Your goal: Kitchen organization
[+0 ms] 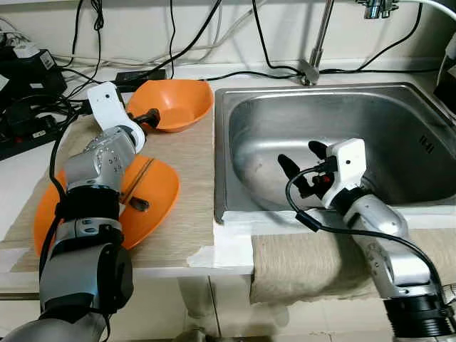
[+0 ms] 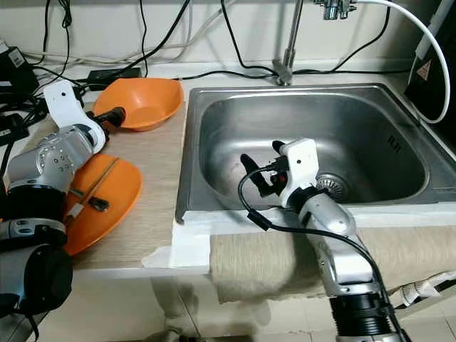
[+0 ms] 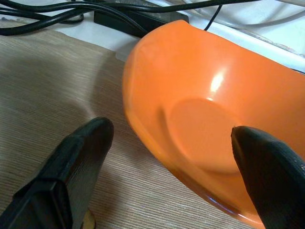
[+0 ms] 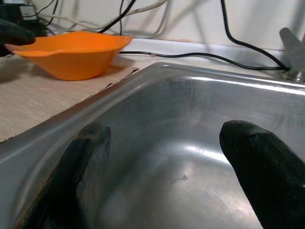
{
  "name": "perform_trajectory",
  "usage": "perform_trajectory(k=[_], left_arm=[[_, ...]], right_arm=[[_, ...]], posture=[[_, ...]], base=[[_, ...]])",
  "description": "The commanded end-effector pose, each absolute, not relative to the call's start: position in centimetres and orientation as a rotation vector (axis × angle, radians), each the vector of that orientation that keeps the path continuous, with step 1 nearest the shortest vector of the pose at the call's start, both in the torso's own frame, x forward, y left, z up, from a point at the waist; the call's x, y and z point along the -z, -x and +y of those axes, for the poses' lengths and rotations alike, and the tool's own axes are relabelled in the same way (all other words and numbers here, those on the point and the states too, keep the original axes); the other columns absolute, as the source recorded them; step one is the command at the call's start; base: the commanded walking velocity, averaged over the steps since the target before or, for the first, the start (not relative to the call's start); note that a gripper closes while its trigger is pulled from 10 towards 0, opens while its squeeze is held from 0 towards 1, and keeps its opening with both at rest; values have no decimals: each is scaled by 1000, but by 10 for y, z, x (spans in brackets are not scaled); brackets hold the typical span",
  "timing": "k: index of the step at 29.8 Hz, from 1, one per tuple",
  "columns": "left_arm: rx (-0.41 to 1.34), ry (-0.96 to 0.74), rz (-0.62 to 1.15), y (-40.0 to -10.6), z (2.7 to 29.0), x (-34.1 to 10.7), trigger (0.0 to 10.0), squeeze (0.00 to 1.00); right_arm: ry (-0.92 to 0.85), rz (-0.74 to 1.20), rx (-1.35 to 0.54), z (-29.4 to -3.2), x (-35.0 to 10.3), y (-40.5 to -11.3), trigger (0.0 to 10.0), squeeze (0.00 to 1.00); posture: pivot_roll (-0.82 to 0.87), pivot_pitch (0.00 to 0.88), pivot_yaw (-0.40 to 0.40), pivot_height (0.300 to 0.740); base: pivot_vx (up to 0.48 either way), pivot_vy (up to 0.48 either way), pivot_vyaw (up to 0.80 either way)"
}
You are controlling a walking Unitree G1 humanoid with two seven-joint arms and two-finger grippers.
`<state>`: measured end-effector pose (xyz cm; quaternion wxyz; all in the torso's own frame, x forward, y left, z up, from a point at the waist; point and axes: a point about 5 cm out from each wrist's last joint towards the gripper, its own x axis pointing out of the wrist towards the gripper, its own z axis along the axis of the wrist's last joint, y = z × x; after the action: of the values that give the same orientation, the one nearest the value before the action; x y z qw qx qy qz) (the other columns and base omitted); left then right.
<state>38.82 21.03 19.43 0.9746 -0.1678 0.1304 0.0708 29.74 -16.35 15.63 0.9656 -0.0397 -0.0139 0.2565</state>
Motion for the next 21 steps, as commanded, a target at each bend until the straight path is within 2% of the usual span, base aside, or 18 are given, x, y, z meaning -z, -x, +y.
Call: perform_trajectory(k=[1, 7, 21], left_arm=[[-149, 351, 266, -390, 208, -196, 10000, 0], [-145, 360, 265, -391, 205, -195, 10000, 0], [-143, 422, 293, -391, 201, -190, 10000, 0]], right_arm=[[103, -62, -558, -165, -170, -299, 10000, 0], [131, -66, -588, -169, -177, -302, 10000, 0], [87, -62, -662, -152, -177, -300, 10000, 0]], posture=[[-13, 0, 62, 740], [-11, 0, 56, 740], [-1, 0, 53, 740]], base=[[0, 0, 0], [0, 0, 0], [0, 0, 0]])
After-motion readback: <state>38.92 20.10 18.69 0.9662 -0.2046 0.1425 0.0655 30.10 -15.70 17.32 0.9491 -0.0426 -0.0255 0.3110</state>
